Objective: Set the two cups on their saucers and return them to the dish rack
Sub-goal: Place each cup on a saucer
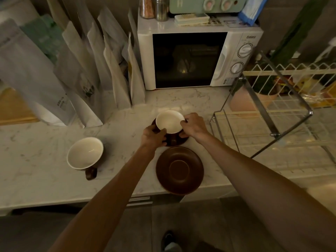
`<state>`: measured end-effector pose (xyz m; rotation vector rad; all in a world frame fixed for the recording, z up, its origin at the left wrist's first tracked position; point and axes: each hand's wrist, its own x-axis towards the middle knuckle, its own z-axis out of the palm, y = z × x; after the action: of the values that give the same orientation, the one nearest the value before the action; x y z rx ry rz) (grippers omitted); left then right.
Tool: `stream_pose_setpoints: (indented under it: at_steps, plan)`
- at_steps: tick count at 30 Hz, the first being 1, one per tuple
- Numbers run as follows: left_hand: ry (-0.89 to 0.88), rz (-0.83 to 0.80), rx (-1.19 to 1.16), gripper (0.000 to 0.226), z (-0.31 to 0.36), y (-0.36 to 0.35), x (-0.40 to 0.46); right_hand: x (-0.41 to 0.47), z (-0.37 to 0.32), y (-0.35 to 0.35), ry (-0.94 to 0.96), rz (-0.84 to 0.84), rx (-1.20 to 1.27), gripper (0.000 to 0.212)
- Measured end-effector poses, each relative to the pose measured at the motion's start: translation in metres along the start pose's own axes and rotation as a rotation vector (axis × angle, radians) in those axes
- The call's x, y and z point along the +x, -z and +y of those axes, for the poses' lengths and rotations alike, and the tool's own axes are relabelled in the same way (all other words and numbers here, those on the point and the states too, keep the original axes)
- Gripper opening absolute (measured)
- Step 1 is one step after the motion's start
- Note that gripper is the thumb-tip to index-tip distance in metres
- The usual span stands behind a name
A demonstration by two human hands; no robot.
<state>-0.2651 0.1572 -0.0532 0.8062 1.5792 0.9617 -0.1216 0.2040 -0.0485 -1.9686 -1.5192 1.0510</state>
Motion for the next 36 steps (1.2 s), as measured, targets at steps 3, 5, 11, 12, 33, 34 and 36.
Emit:
stream_pose_setpoints:
  at_steps: [3, 5, 11, 12, 33, 34, 36]
  plan:
    - [0.003, -0.004, -0.015, 0.041, -0.001, 0.000, -0.001, 0.000, 0.001, 0.000, -0.004, -0.001, 0.006, 0.024]
    - [0.016, -0.001, -0.024, 0.043, -0.001, 0.001, -0.001, -0.001, 0.000, 0.001, -0.008, -0.003, 0.018, 0.024]
    - [0.020, -0.030, 0.071, 0.046, 0.002, 0.009, -0.002, -0.007, -0.004, 0.001, -0.012, -0.014, -0.023, 0.027]
    - [0.014, -0.021, 0.087, 0.049, 0.003, 0.012, -0.002, -0.009, -0.004, 0.002, -0.014, -0.020, -0.040, 0.028]
    - [-0.496, 0.417, 1.461, 0.042, 0.013, 0.182, -0.070, -0.077, -0.110, -0.068, 0.741, -0.245, -0.755, 0.045]
    - [-0.448, 0.432, 1.484, 0.043, 0.008, 0.196, -0.073, -0.079, -0.116, -0.076, 0.762, -0.278, -0.768, 0.046]
    - [-0.338, 0.461, 1.495, 0.044, -0.004, 0.223, -0.079, -0.084, -0.125, -0.093, 0.786, -0.305, -0.764, 0.046]
